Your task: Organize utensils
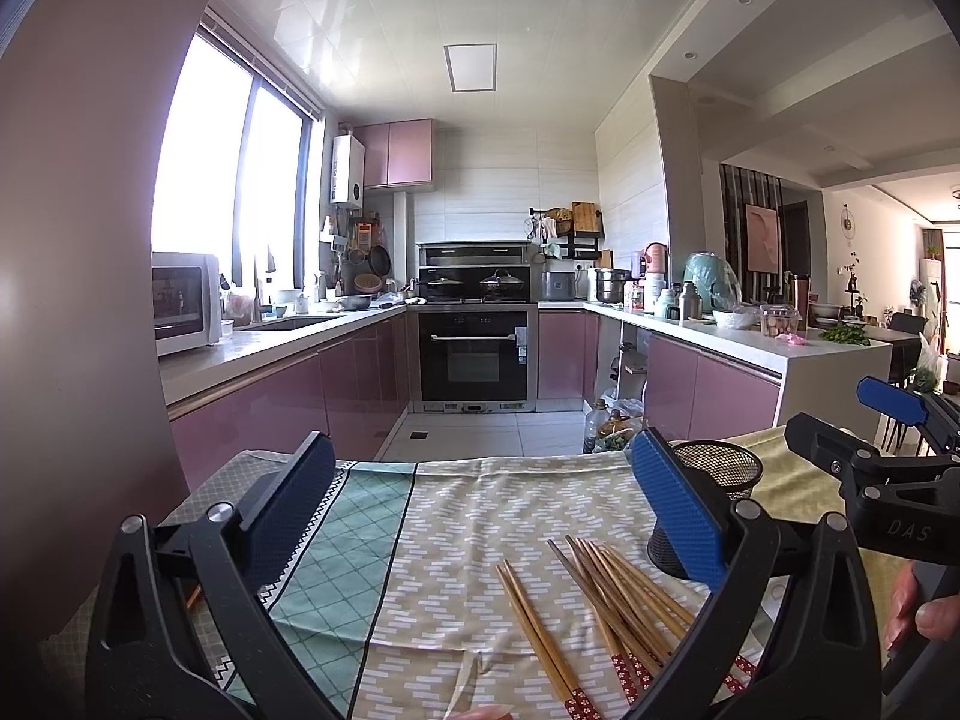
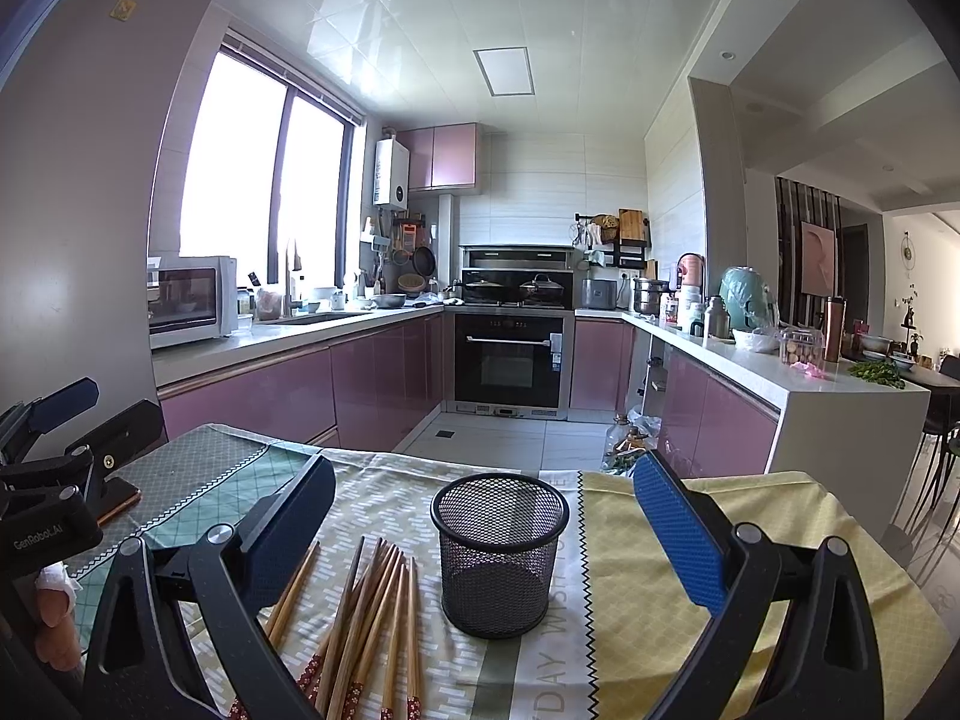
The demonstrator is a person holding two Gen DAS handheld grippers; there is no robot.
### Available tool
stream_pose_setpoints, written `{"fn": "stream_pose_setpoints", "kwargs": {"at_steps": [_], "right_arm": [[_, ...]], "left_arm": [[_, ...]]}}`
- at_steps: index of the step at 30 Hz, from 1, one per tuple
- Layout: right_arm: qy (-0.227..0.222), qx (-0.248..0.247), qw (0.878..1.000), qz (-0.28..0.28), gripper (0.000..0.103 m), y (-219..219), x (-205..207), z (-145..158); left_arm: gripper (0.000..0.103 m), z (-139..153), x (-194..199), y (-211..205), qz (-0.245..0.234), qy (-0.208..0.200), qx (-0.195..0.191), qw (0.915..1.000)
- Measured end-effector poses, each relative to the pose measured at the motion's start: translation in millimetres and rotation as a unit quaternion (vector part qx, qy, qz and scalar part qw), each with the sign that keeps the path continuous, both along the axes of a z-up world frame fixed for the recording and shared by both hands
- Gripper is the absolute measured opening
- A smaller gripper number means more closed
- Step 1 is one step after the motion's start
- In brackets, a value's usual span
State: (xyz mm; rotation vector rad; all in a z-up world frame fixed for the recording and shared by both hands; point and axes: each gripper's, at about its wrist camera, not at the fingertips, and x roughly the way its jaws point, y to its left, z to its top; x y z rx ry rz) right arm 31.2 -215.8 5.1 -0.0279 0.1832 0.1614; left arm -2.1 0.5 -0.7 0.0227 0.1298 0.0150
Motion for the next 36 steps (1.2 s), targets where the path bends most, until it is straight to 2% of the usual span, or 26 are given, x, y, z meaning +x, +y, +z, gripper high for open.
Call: {"fn": "stream_pose_setpoints", "kwargs": {"at_steps": [36], "right_arm": [[0.008, 0.009, 1.0, 0.004, 0.096, -2.5, 0.1, -1.4]], "left_arm": [[0.097, -3.5, 2.1, -3.1, -0.004, 0.006, 0.002, 1.0]]}}
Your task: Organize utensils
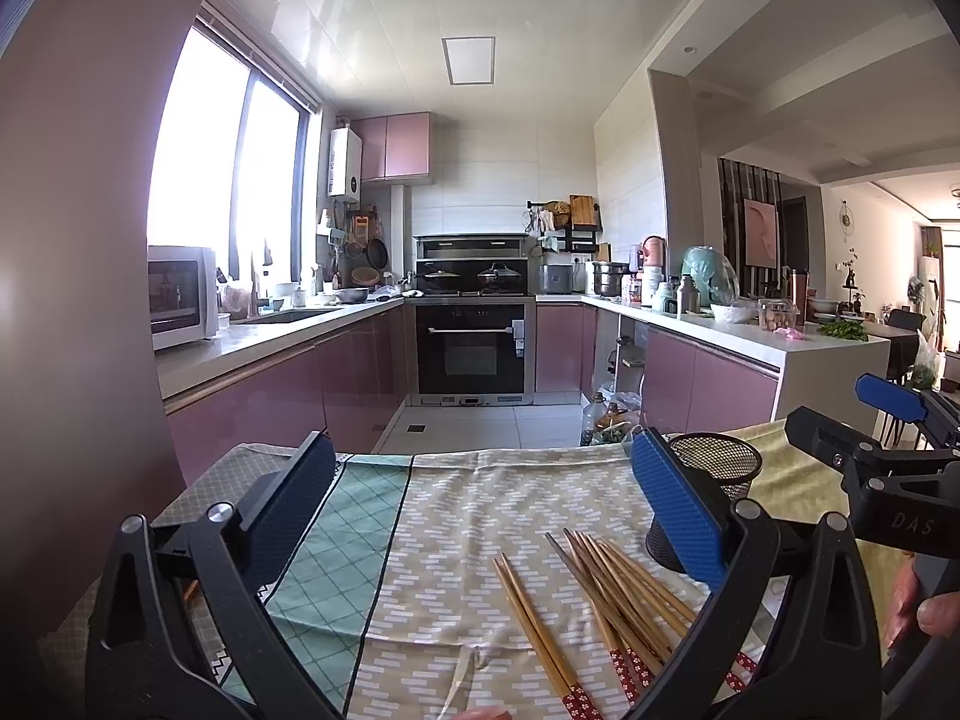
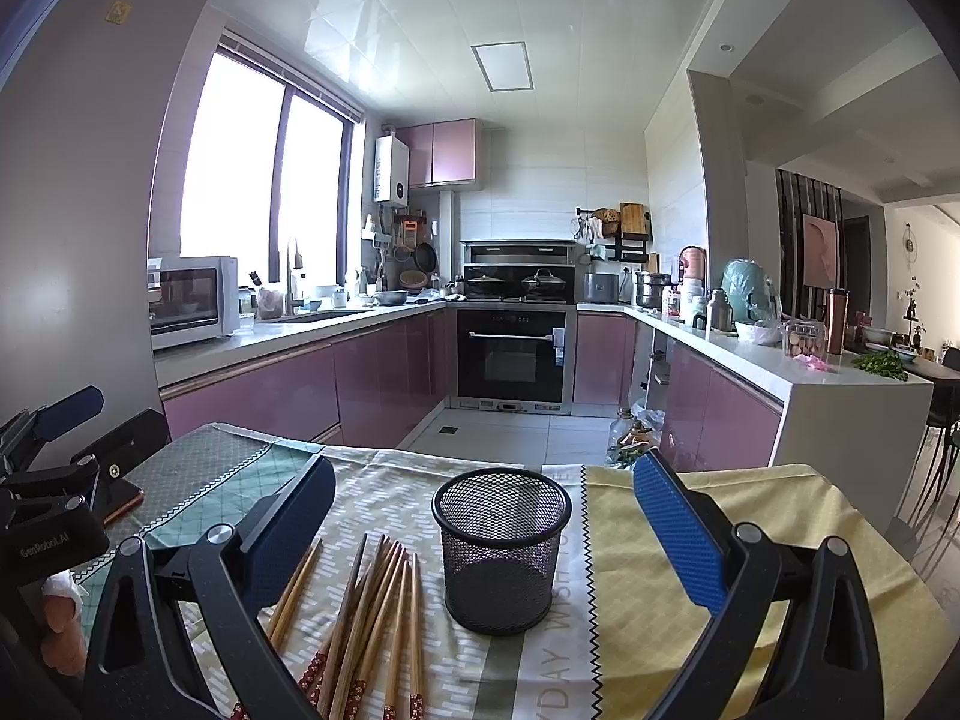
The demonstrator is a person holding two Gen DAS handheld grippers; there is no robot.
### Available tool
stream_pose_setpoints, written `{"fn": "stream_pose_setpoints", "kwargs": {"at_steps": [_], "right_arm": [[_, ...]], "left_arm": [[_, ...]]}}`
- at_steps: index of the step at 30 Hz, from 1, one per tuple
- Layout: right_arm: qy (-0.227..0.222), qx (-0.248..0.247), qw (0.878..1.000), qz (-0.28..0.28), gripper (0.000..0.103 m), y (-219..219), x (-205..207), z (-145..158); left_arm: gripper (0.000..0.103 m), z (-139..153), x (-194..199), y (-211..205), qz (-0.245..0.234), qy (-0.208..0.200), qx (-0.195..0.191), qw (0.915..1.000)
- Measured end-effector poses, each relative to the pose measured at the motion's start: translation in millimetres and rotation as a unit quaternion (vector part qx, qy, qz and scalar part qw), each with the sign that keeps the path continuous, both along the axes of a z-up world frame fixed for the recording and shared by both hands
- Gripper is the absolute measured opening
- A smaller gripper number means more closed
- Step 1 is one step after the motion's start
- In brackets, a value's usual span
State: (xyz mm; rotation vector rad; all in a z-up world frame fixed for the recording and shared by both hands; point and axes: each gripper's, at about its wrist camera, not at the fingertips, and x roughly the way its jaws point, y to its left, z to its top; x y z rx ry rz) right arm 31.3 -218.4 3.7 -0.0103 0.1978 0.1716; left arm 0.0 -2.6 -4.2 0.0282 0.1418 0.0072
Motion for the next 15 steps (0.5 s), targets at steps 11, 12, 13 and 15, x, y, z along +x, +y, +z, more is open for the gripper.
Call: {"fn": "stream_pose_setpoints", "kwargs": {"at_steps": [11, 12, 13, 15], "right_arm": [[0.045, -0.008, 0.999, 0.025, 0.096, -4, 11, -9], [0.056, -0.012, 0.998, 0.03, 0.096, -3, 13, -11], [0.077, -0.022, 0.996, 0.038, 0.096, -1, 17, -16], [0.112, -0.039, 0.992, 0.053, 0.096, 3, 24, -26]], "left_arm": [[0.097, -7, 12, 2, -0.018, 0.04, 0.004, 0.9991], [0.097, -9, 16, 2, -0.021, 0.051, 0.008, 0.9984], [0.097, -12, 20, 2, -0.026, 0.064, 0.011, 0.9975], [0.097, -20, 29, 3, -0.036, 0.092, 0.013, 0.995]]}}
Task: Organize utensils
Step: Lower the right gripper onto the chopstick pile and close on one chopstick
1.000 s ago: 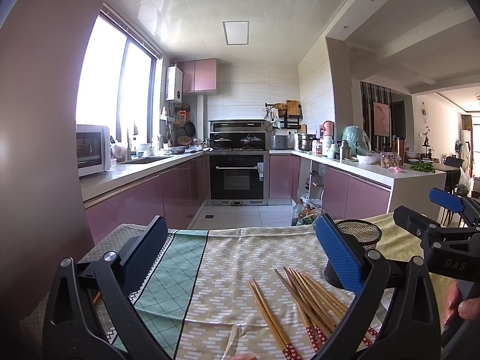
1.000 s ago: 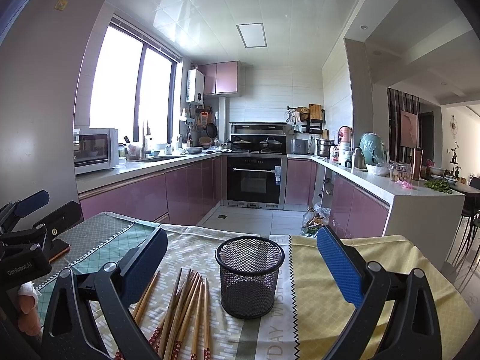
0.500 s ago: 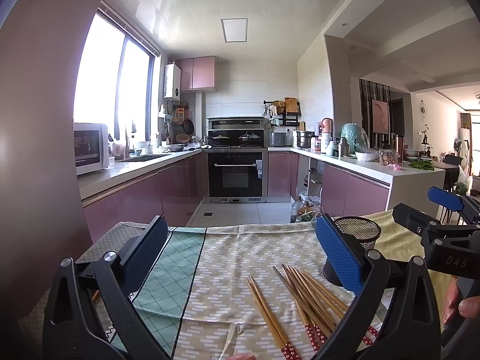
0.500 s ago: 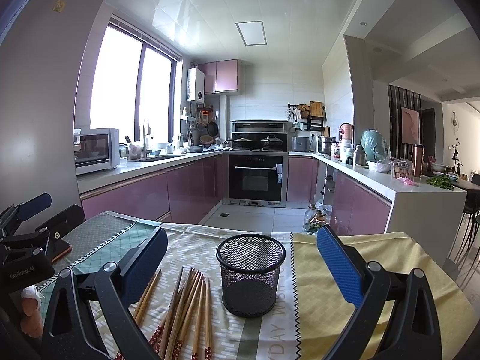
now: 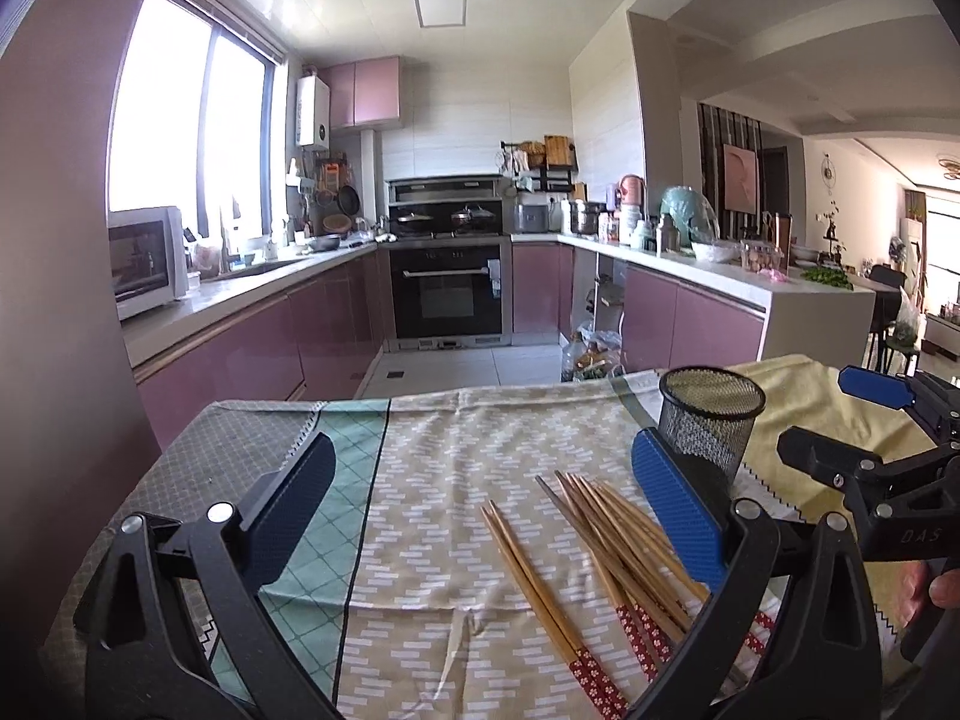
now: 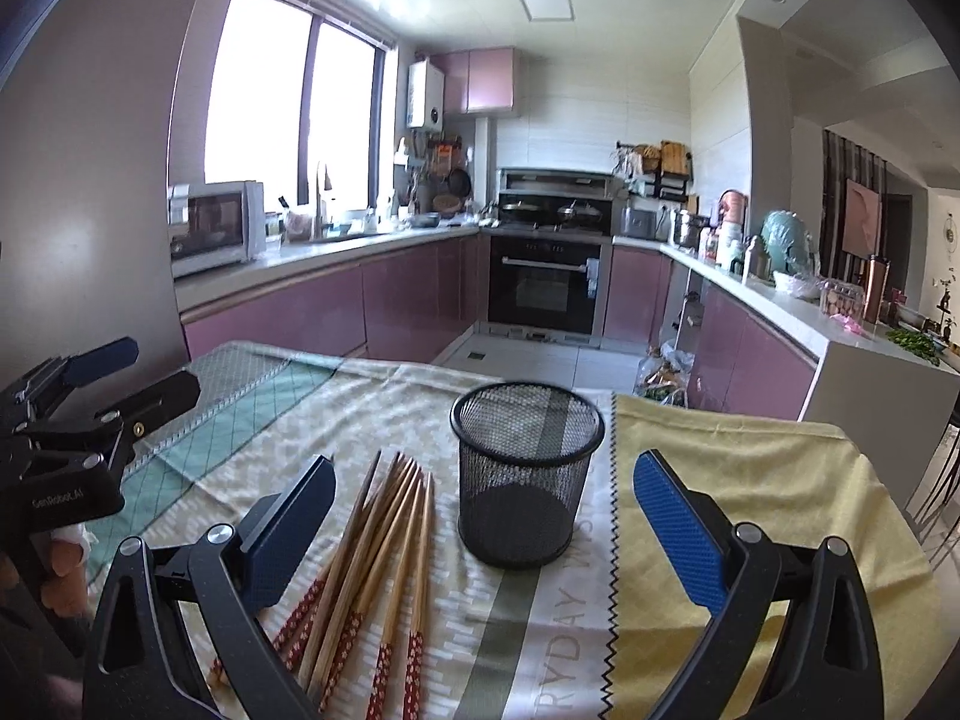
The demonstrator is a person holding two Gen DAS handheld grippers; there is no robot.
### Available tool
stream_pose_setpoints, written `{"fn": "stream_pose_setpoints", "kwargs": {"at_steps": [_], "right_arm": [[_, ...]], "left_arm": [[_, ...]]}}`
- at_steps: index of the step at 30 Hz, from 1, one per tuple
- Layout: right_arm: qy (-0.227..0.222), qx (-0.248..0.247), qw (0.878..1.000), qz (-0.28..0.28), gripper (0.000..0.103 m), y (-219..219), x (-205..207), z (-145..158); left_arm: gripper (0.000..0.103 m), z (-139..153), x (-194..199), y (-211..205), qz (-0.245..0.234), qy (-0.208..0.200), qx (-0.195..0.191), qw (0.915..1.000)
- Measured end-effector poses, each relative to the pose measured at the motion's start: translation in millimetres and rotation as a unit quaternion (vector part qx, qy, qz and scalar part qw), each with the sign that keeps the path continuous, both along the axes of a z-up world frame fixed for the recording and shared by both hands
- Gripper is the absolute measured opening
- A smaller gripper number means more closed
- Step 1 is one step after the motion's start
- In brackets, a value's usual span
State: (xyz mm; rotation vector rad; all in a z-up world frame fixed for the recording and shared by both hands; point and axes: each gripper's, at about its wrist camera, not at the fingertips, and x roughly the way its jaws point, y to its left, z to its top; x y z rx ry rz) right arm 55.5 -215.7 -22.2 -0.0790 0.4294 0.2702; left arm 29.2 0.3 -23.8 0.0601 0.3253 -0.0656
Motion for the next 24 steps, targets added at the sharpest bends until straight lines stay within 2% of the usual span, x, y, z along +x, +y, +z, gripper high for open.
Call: {"fn": "stream_pose_setpoints", "kwargs": {"at_steps": [1, 3, 5, 11, 19, 24], "right_arm": [[0.016, -0.006, 1.0, 0.007, 0.096, 2, 3, -5], [0.056, -0.023, 0.998, 0.022, 0.09, 8, 13, -19], [0.091, -0.027, 0.995, 0.031, 0.076, 11, 23, -30], [0.169, -0.038, 0.984, 0.049, 0.052, 25, 50, -59], [0.219, -0.054, 0.972, 0.063, 0.043, 33, 63, -78], [0.225, -0.057, 0.971, 0.065, 0.042, 35, 67, -76]], "left_arm": [[0.097, -5, 5, 0, 0.0, 0.014, 0.004, 0.9999], [0.091, -16, 15, -2, 0.003, 0.042, 0.019, 0.9989], [0.086, -27, 26, -4, -0.006, 0.08, 0.026, 0.9964], [0.069, -66, 57, -5, -0.04, 0.18, 0.034, 0.9823], [0.057, -96, 78, 3, -0.069, 0.254, 0.021, 0.9646], [0.05, -103, 86, 4, -0.083, 0.267, 0.021, 0.9599]]}}
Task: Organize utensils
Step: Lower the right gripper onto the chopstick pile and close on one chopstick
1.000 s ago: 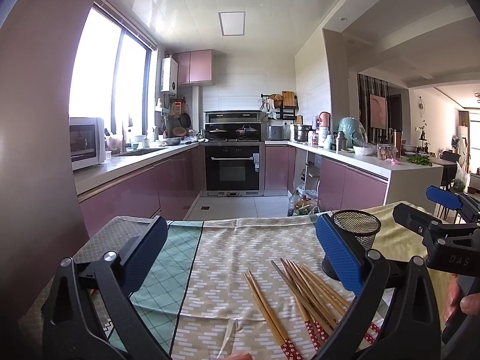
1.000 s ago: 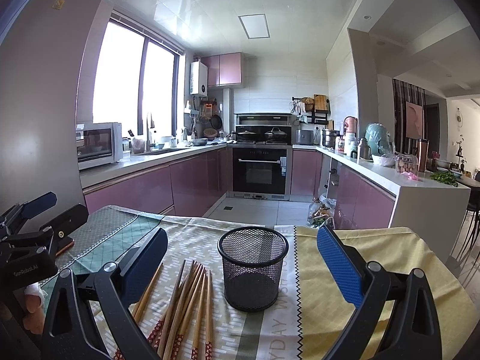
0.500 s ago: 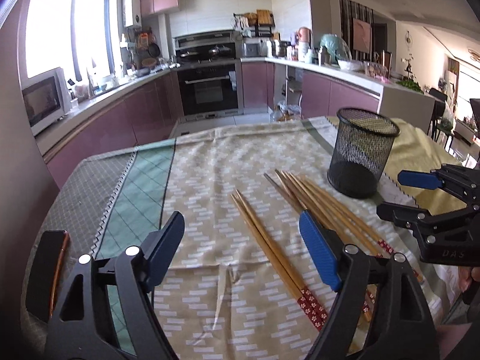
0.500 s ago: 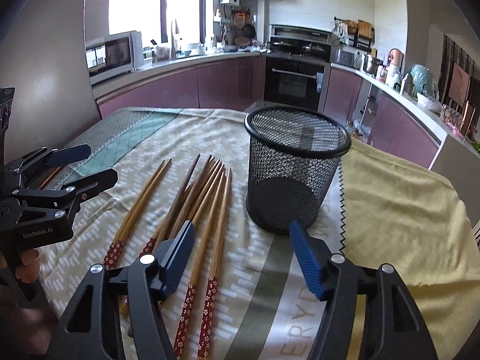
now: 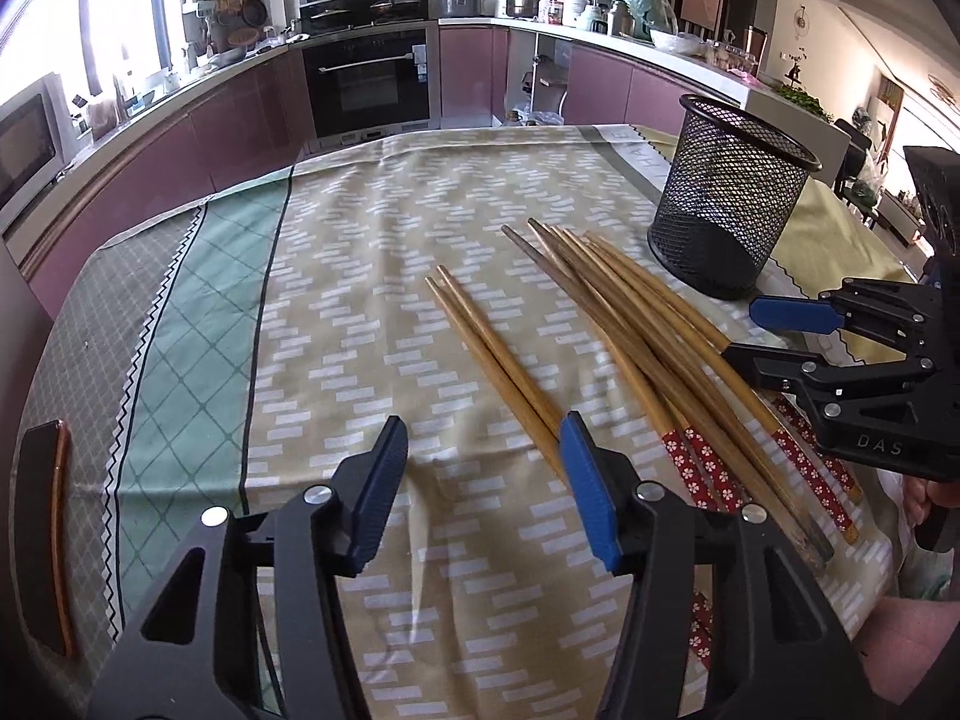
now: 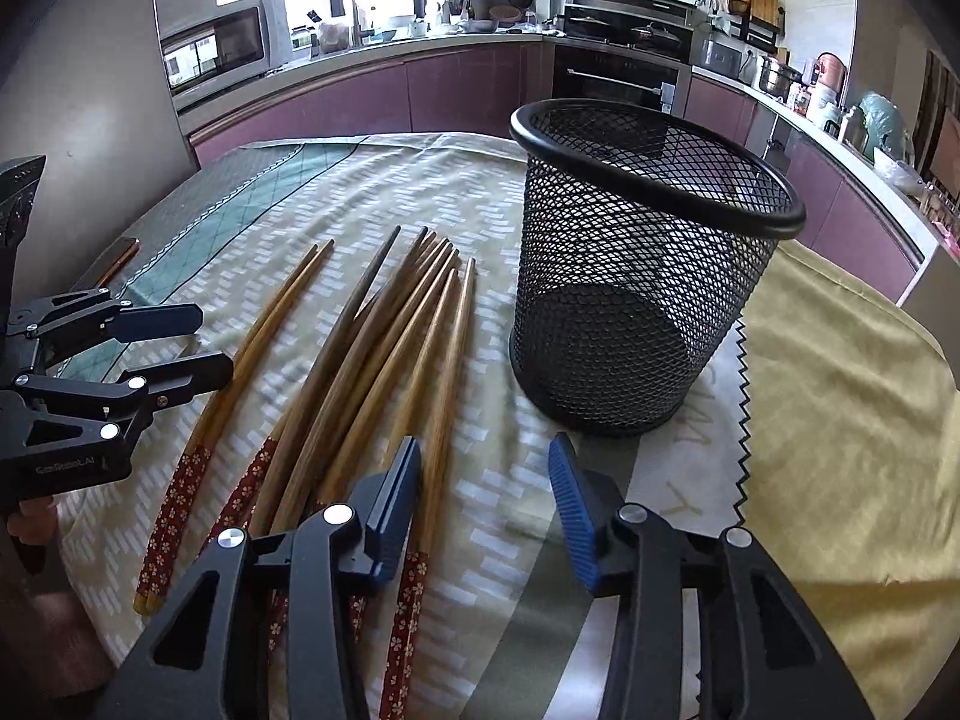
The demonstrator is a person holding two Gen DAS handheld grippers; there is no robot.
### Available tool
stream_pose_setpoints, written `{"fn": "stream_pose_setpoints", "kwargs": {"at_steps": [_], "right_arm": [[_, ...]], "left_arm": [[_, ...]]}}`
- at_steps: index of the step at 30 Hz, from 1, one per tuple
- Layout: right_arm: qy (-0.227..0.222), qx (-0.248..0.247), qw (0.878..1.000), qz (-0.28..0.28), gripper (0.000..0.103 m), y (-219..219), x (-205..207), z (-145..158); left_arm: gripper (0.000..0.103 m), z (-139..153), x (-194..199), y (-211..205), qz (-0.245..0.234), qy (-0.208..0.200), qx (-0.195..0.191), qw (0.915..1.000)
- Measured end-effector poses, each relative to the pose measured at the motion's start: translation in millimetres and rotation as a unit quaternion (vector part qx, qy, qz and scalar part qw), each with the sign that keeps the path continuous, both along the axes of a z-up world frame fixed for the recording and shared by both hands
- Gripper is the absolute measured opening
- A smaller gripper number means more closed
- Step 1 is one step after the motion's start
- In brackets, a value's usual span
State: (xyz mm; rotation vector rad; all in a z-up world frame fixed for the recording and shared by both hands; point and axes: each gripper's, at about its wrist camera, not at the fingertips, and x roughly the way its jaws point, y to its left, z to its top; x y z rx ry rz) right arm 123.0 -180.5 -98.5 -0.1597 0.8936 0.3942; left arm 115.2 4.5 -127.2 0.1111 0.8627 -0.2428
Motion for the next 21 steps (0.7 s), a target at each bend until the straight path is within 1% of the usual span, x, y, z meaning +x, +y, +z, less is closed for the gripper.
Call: {"fn": "stream_pose_setpoints", "kwargs": {"at_steps": [5, 7, 8, 12, 14, 18, 19, 20, 21], "right_arm": [[0.002, -0.004, 1.0, 0.005, 0.038, 5, 4, 0], [0.003, -0.006, 1.0, 0.007, 0.037, 7, 6, 0], [0.004, -0.005, 1.0, 0.007, 0.035, 8, 7, 0], [0.009, 0.001, 1.0, 0.008, 0.035, 7, 11, 0], [0.011, 0.004, 1.0, 0.008, 0.034, 7, 11, 0], [0.015, 0.009, 1.0, 0.006, 0.033, 6, 12, 0], [0.017, 0.012, 1.0, 0.006, 0.03, 6, 12, 0], [0.019, 0.015, 1.0, 0.007, 0.027, 5, 13, 0], [0.02, 0.018, 1.0, 0.006, 0.025, 5, 13, 0]], "left_arm": [[0.049, 6, 7, -5, -0.013, 0.019, 0.0, 0.9997], [0.048, 6, 14, -5, -0.011, 0.027, -0.001, 0.9996], [0.046, 6, 15, -5, -0.011, 0.029, -0.002, 0.9995], [0.03, 3, 21, -4, -0.018, 0.045, -0.015, 0.9987], [0.027, 3, 20, -6, -0.019, 0.043, -0.007, 0.9989], [0.026, 2, 23, -4, -0.017, 0.047, -0.013, 0.9987], [0.026, 2, 23, -5, -0.016, 0.046, -0.012, 0.9988], [0.024, 2, 23, -6, -0.015, 0.044, -0.009, 0.9989], [0.019, 2, 23, -5, -0.01, 0.043, -0.008, 0.999]]}}
